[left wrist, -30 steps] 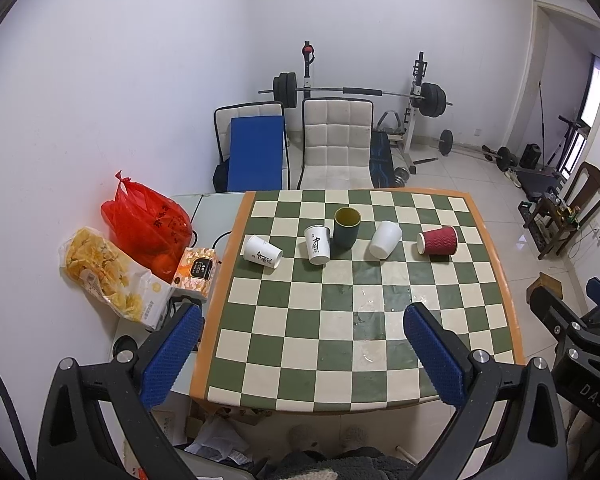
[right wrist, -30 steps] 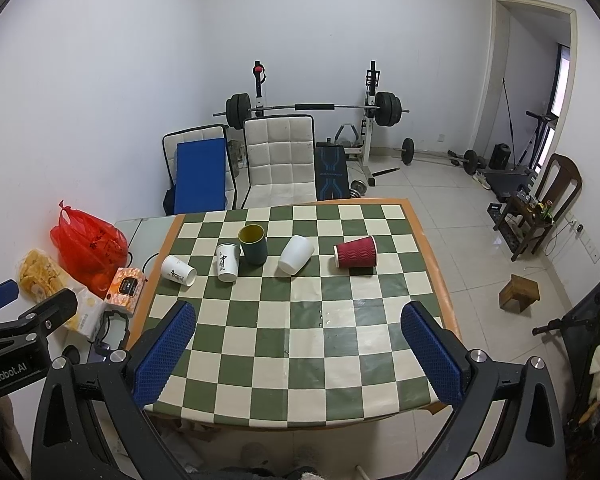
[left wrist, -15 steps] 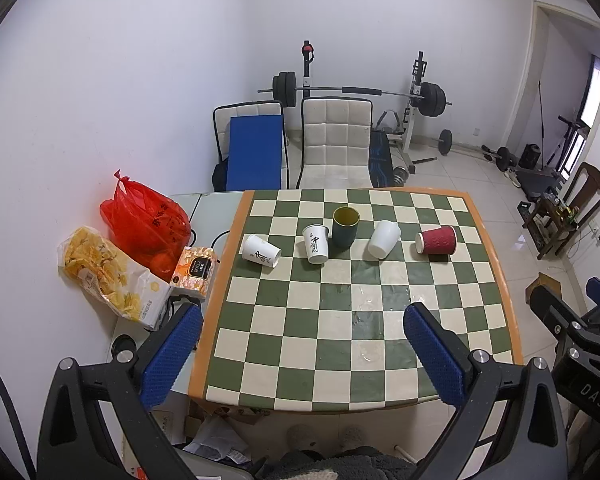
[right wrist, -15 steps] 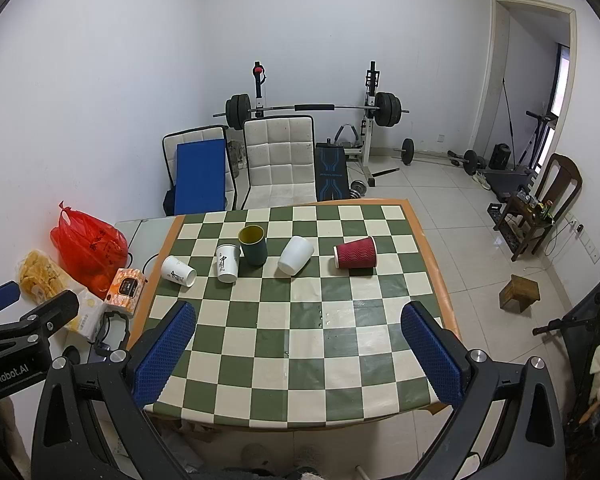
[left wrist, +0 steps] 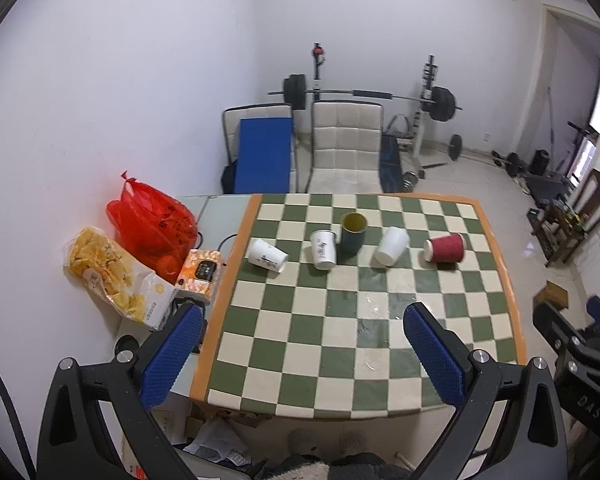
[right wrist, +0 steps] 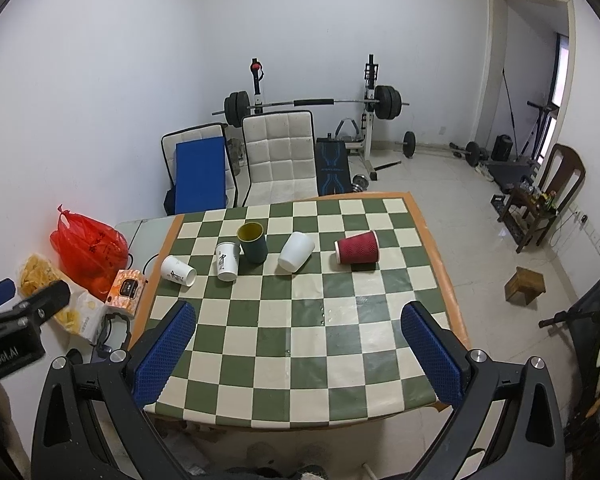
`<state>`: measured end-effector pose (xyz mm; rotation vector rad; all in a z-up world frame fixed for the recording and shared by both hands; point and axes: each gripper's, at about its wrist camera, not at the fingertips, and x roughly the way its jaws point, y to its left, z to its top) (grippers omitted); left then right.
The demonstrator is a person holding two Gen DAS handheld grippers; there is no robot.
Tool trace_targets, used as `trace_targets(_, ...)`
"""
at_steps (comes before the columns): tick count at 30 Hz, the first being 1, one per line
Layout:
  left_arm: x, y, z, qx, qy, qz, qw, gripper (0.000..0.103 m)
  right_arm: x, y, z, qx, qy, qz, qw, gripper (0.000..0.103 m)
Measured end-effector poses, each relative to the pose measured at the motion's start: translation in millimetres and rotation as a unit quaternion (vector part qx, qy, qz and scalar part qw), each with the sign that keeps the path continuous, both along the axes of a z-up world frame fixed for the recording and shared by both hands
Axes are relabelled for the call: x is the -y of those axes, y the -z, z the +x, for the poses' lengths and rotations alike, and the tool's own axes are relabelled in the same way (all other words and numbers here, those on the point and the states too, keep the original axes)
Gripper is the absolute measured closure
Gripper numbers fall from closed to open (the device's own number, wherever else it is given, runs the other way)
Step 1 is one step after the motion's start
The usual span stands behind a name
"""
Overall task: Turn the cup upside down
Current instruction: 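Move the left gripper toward the white paper cup lying on its side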
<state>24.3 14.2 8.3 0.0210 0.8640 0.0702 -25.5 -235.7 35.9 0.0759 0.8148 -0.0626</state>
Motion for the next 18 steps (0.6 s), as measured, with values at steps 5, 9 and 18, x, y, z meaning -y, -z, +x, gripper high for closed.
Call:
trace_targets(5,-7.0,19.0,24.9,-0.012,-0.042,0.017,0.9989,0.0,-3.3,20.7,26.0,-0.007,-0.016,0.009,1.0,0.0)
trace_targets(9,-8.9,37.2,37.4,-0.02,-0.066,0.028,0.9972,0.0,-6.9,49.2,52.6,-0.023,-0.04,0.023,0.999,0.0)
trace_targets(18,-41.6,87.9,92.4,-0.064,-0.083,0.025,0.9942,0.0,-29.1,108.3,119.1,-0.066,-0.056,0.037,0.996,0.0)
